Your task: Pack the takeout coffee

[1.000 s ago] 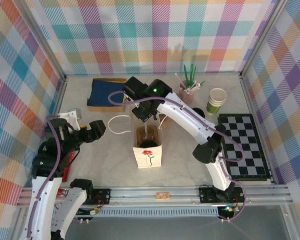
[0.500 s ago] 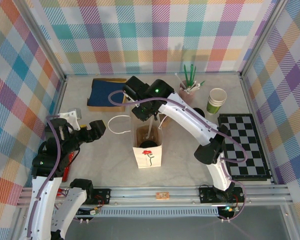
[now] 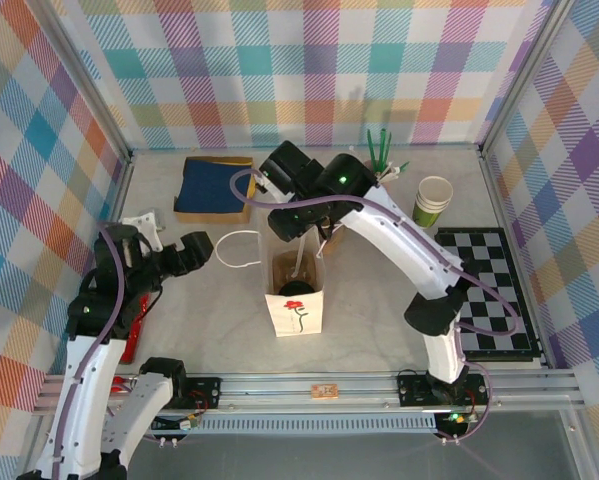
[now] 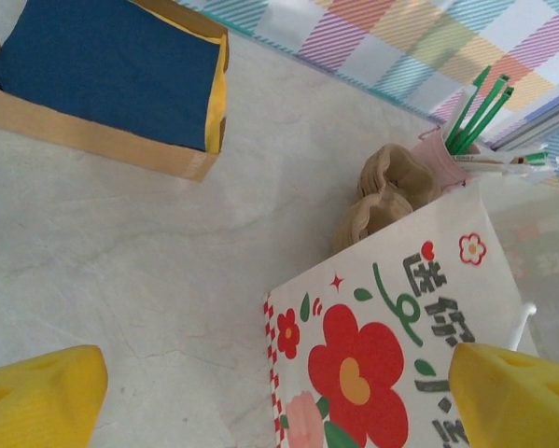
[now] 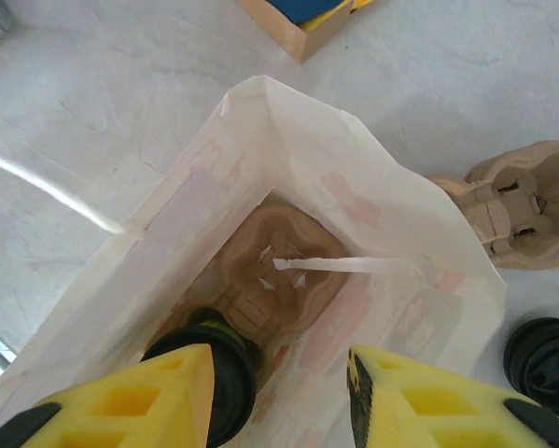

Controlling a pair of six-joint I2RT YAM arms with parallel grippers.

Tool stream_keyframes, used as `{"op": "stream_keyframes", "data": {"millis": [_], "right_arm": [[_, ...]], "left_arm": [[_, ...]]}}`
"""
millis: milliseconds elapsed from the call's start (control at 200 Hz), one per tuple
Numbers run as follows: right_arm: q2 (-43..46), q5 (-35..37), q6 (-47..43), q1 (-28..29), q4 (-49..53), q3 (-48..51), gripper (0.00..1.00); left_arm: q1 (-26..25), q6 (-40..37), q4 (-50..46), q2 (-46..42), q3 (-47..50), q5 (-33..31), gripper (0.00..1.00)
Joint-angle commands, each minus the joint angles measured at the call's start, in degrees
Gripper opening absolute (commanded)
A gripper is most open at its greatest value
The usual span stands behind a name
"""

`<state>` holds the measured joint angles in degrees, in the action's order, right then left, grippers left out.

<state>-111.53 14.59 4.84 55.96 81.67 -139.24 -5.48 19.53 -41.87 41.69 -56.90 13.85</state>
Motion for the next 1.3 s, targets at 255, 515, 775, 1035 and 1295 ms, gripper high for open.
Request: {"op": "stream_keyframes", "data": {"millis": [255, 515, 775, 1035, 1295], "right_arm": [[10.0, -1.0, 1.4, 0.6, -5.0, 6.6, 0.58], [17.7, 0.2, 1.6, -0.4, -9.6, 14.5, 0.65], [26.6, -0.6, 3.3, -4.5, -14.9, 24.7, 0.70], [37.2, -5.8, 5.7, -12.0, -20.4, 38.4, 0.75], [44.1, -8.2, 7.2, -18.4, -23.2, 48.0, 0.79]], "left_arm": [[0.7, 1.8, 3.1, 11.4, -8.8, -2.9, 0.94], [0.7, -1.4, 5.5, 20.5, -12.2, -3.5, 0.94], [0.7, -3.1, 7.1, 27.7, -15.0, -3.6, 0.94], [0.7, -3.9, 7.6, 34.8, -18.4, -4.7, 0.93], [0.5, -3.5, 7.7, 43.5, -24.2, -3.2, 0.92]]}}
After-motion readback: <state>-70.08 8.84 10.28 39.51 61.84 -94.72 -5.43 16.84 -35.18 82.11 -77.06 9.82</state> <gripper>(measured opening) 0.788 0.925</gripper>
